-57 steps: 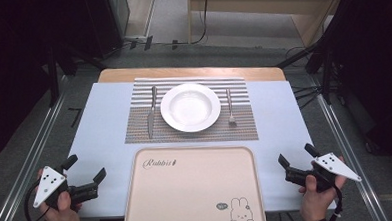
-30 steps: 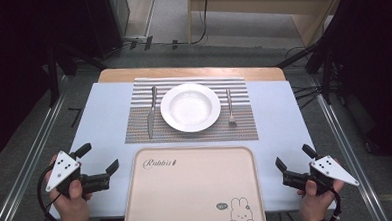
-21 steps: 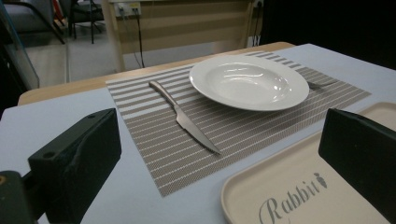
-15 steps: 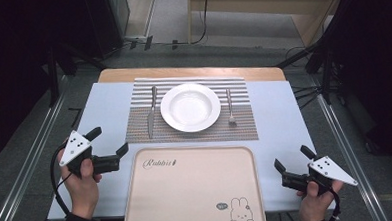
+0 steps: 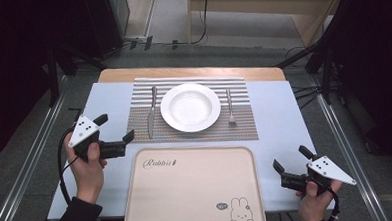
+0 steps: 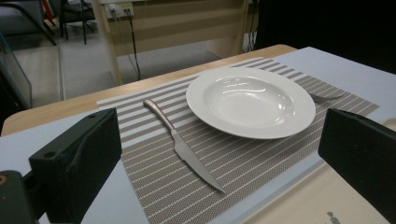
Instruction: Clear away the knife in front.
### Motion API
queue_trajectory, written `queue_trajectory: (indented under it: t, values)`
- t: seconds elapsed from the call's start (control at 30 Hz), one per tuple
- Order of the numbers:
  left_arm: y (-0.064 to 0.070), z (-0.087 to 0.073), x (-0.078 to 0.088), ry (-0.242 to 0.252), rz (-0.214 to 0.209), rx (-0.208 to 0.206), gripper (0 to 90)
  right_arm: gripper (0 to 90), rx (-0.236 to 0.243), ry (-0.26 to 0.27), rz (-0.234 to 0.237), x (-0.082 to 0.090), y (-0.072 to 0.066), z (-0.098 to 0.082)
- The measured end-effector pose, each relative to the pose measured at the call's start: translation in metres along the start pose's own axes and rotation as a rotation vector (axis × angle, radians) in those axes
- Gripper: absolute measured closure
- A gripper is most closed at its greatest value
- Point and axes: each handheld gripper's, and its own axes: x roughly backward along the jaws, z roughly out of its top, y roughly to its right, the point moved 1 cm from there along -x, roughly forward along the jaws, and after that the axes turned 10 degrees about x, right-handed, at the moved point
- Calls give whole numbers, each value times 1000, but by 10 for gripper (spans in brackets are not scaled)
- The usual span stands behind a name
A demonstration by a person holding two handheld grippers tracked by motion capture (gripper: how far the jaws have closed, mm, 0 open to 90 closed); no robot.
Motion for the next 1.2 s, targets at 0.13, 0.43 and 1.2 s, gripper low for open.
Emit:
queue_trajectory:
  t: [0.13, 0.43, 1.2]
  values:
    - [2, 3, -8, -11, 0, -4, 0, 0, 0, -1, 3, 0, 0, 0]
    - [2, 13, -24, -16, -6, 9, 0, 0, 2, 0, 4, -1, 0, 0]
    - [-1, 30, -72, -67, 11, 39, 0, 0, 7, 5, 21, -3, -5, 2]
